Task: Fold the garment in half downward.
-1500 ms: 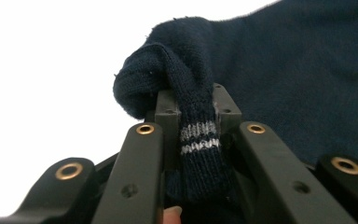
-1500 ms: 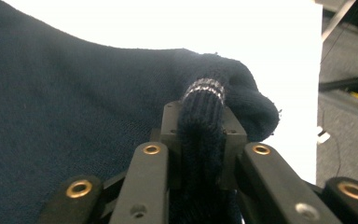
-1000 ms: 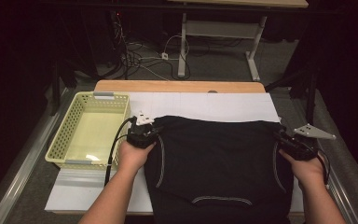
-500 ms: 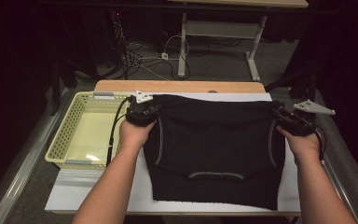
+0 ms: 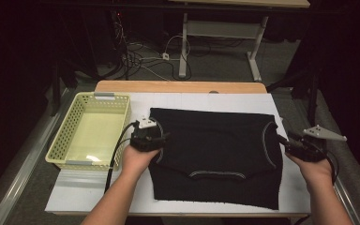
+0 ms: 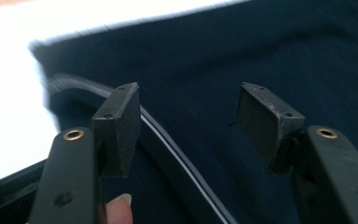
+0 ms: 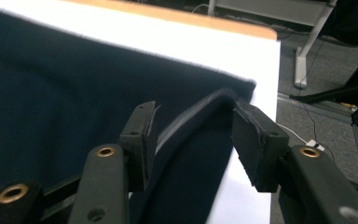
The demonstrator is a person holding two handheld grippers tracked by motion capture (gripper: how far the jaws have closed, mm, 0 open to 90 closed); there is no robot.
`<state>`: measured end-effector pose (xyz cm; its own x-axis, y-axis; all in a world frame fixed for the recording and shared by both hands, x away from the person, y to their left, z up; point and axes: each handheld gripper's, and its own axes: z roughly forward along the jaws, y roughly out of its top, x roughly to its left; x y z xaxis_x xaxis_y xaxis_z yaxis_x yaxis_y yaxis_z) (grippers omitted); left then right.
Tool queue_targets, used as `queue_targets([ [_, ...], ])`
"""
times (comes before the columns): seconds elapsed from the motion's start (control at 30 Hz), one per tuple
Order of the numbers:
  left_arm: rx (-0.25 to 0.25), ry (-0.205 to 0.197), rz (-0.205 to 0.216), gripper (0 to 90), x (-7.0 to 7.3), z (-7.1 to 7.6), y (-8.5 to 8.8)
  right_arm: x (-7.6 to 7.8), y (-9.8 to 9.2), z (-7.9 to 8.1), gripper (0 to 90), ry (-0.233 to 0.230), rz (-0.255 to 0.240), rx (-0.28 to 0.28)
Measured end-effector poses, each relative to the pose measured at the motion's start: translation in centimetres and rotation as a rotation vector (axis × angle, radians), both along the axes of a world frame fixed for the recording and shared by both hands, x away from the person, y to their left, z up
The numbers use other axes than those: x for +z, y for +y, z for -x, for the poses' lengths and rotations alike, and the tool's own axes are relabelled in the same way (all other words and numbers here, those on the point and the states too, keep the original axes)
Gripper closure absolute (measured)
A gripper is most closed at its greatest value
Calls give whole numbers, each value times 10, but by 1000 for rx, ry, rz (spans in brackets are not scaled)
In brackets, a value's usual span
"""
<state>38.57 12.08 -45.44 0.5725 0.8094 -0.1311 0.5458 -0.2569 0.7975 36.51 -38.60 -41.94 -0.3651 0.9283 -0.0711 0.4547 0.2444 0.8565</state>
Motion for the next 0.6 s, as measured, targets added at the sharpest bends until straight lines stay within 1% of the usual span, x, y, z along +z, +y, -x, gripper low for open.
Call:
queue_targets([
  [0.03,-12,-12,-10,390,-4,8,0,-2,0,7,517,1,6,9],
  [0.1,-44,-23,-29,390,-9,22,0,-7,-1,21,518,-2,3,22],
  [0.13,-57,-31,-30,390,-11,29,0,-10,-1,27,520,-3,-3,25],
  [0.23,-96,-34,-51,390,-17,47,1,-20,-1,43,520,13,12,40],
  [0.3,-121,-22,-50,391,-21,54,5,-25,1,51,514,21,13,52],
  [0.37,-135,-11,-55,391,-25,58,7,-28,3,58,493,31,2,67],
  [0.43,-146,1,-59,381,-27,59,8,-32,8,63,457,42,-7,85],
  [0.5,-137,6,-78,374,-29,59,7,-36,13,64,423,57,4,101],
  [0.57,-127,24,-87,376,-32,56,5,-41,17,62,396,97,23,116],
  [0.6,-126,38,-93,388,-34,54,4,-45,19,60,404,117,36,114],
])
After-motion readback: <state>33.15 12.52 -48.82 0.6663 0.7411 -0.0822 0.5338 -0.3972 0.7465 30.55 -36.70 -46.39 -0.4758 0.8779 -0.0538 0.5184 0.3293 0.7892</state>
